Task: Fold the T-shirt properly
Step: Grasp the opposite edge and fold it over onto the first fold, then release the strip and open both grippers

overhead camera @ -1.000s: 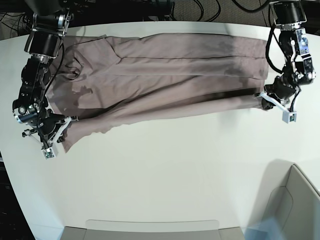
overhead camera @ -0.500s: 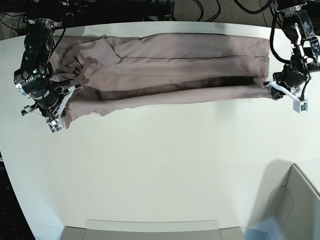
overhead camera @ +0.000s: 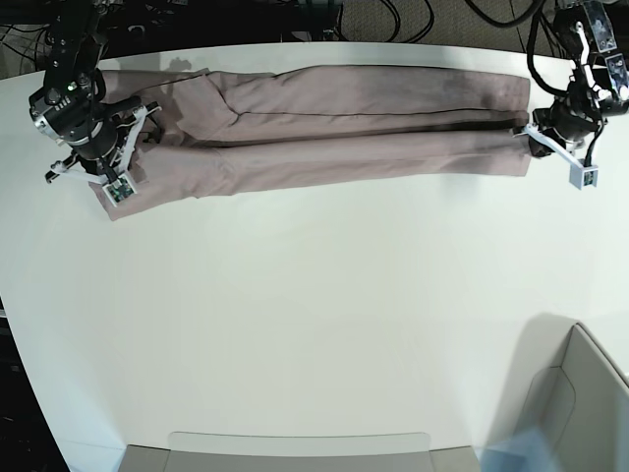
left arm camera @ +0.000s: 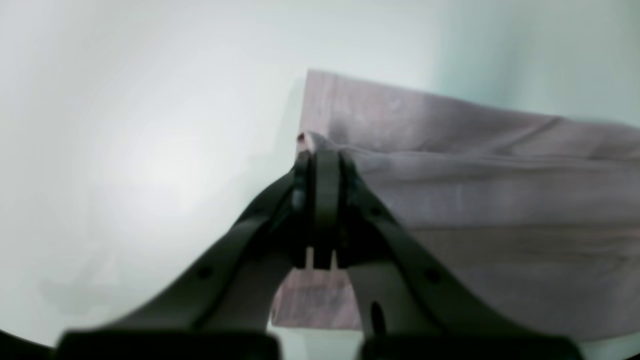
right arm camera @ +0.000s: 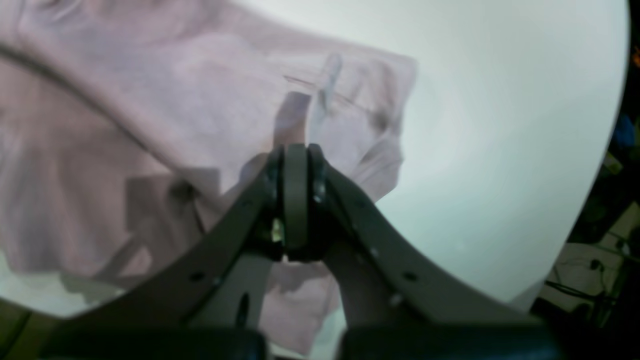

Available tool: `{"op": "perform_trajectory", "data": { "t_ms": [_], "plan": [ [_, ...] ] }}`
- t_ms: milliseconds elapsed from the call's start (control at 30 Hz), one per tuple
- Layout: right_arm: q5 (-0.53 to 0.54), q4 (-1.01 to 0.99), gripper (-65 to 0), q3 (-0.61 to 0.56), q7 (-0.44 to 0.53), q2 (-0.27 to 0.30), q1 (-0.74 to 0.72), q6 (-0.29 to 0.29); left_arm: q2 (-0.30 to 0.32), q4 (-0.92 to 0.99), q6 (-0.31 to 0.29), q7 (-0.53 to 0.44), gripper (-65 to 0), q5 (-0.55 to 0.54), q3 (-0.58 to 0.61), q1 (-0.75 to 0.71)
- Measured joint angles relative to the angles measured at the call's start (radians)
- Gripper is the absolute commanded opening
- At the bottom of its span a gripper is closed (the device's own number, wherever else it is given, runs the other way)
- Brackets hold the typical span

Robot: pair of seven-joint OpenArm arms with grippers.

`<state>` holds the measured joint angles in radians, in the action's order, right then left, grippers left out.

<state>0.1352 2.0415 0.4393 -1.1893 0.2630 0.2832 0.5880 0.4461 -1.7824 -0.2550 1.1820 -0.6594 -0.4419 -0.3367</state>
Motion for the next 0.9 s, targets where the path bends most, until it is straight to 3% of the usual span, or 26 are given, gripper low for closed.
{"op": "perform_trajectory", "data": {
  "t_ms": [167,567,600,733,900],
  "plan": [
    [0.005,0.003,-65.0,0.093,0.003,-0.012,0.039,0.088,0.001,-0.055,0.0,0.0,-65.0,-0.004,-0.003,-0.044],
    [0.012,0.003,-65.0,0.093,0.003,-0.006,0.105,0.097,-0.02,-0.06,0.0,0.0,-65.0,0.001,-0.002,-0.096],
    [0.012,0.003,-65.0,0.093,0.003,-0.006,0.105,0.097,-0.021,-0.06,0.001,0.0,-61.2,0.001,-0.002,-0.096],
    [0.011,0.003,-47.4,0.094,0.001,-0.006,0.105,0.097,-0.019,-0.072,0.005,-0.004,-46.1,0.003,-0.002,-0.097],
    [0.116,0.002,-33.3,0.094,0.0,0.002,0.107,0.097,-0.014,-0.103,0.0,-0.085,-46.4,-0.01,-0.002,-0.137]
  ]
}}
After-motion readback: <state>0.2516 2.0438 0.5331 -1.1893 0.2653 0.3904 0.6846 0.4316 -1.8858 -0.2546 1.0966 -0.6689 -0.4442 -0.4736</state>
